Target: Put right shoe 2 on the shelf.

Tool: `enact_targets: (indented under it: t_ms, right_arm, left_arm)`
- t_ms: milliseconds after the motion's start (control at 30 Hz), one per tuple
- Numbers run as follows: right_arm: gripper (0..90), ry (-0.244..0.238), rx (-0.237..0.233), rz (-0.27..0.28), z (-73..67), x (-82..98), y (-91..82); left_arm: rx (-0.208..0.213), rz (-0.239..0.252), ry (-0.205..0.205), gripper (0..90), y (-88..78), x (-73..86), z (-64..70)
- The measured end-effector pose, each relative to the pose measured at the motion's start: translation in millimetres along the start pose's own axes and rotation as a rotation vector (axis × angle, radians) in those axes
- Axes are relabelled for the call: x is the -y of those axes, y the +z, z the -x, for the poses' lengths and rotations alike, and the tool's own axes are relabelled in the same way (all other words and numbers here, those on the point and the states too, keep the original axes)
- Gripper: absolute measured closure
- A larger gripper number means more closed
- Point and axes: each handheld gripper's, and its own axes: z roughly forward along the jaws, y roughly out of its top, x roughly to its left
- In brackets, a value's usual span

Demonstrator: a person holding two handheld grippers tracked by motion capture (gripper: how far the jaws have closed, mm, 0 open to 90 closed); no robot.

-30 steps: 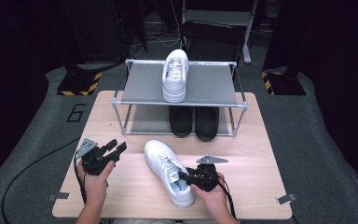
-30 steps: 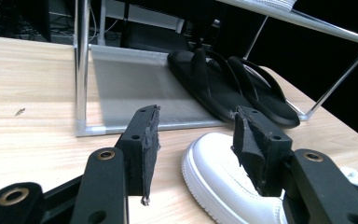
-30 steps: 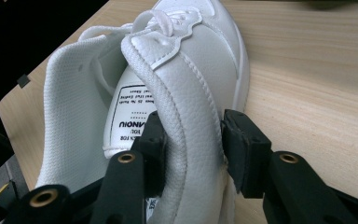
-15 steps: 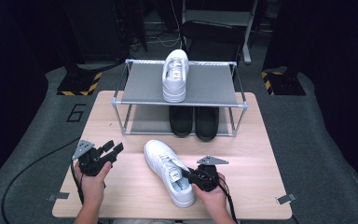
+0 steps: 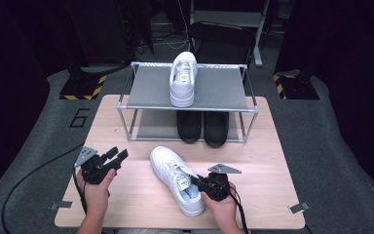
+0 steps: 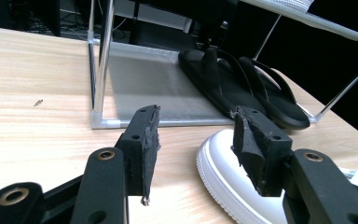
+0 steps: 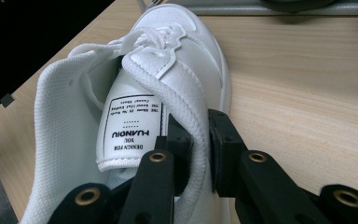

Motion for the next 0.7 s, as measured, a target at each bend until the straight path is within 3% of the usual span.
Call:
enact_targets:
  t_ms: [367,700]
  right_arm:
    - [80.4,0.019,-0.012,0.032,0.7,1.5,-5.6]
    - [80.3,0.020,-0.024,0.121,-2.8,-3.5,-20.5]
  left_arm:
    - [-0.003,-0.003,-0.001,50.3,-0.8,0.8,-1.6]
    - [-0.015,-0.005,-0.003,50.3,-1.0,1.9,-1.7]
